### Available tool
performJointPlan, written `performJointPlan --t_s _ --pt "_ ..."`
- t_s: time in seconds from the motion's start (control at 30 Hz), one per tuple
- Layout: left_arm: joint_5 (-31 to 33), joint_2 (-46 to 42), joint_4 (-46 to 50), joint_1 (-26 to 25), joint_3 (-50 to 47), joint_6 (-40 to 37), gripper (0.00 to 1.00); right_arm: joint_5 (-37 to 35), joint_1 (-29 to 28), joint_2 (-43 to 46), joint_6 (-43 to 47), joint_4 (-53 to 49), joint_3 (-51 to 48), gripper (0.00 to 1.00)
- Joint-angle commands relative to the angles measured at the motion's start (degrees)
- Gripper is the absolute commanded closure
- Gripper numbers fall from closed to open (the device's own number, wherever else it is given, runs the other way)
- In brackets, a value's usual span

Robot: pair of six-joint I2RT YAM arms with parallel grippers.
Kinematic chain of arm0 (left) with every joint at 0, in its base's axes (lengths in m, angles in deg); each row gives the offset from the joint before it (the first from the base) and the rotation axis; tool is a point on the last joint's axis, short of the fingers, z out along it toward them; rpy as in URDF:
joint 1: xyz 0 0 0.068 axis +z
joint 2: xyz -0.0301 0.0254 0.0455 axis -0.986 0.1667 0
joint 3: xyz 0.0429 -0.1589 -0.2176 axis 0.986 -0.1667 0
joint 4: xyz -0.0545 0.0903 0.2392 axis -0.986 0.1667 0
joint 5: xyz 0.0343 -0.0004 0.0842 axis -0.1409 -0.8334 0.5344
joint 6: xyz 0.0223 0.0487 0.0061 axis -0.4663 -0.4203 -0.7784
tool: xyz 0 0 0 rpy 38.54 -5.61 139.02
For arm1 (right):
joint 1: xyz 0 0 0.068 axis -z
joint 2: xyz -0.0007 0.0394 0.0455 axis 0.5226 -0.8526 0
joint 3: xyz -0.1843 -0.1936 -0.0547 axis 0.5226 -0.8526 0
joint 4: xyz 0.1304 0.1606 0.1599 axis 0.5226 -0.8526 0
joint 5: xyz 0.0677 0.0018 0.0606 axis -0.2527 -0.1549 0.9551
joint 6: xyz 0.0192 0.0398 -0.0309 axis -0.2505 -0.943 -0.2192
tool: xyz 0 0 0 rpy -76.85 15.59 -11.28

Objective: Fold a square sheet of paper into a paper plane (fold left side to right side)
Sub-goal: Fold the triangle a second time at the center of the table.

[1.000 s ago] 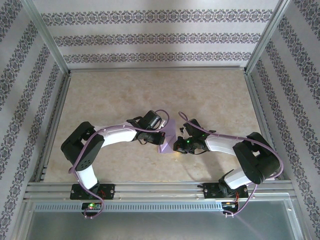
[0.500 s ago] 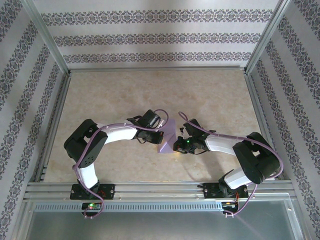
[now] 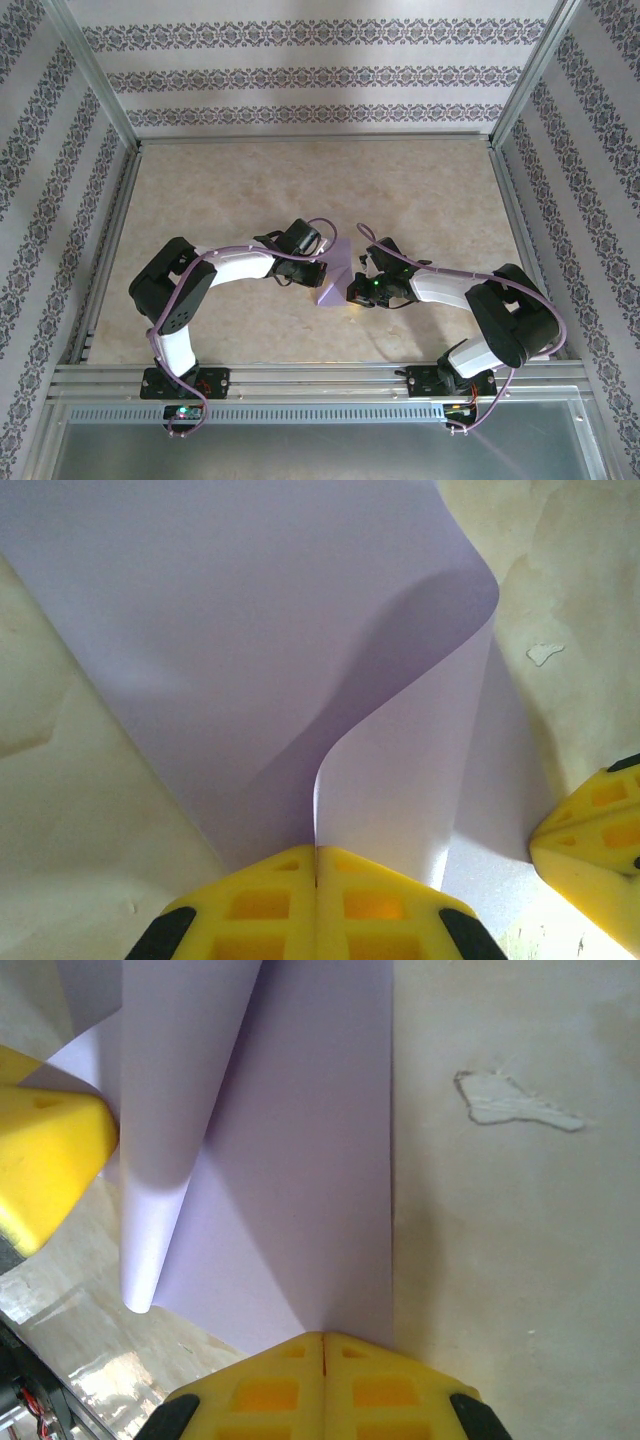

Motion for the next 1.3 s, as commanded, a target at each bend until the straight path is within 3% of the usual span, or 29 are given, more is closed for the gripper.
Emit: performJointPlan --t_s 0.0,1.13,1.27 --pt "1.3 0.8 -0.2 0.8 1.7 -1.5 1.00 -2.9 -0.6 -2.1 0.8 -4.0 -0.6 1.00" --pt "2.0 3.5 -0.2 0.8 2.1 -3.0 1.00 -2.0 -0.2 -1.1 1.5 -4.2 0.9 1.00" --pt "1.9 3.6 0.0 0.8 1.7 -3.0 1.00 -0.6 0.8 2.3 1.3 -4.0 2.3 0.94"
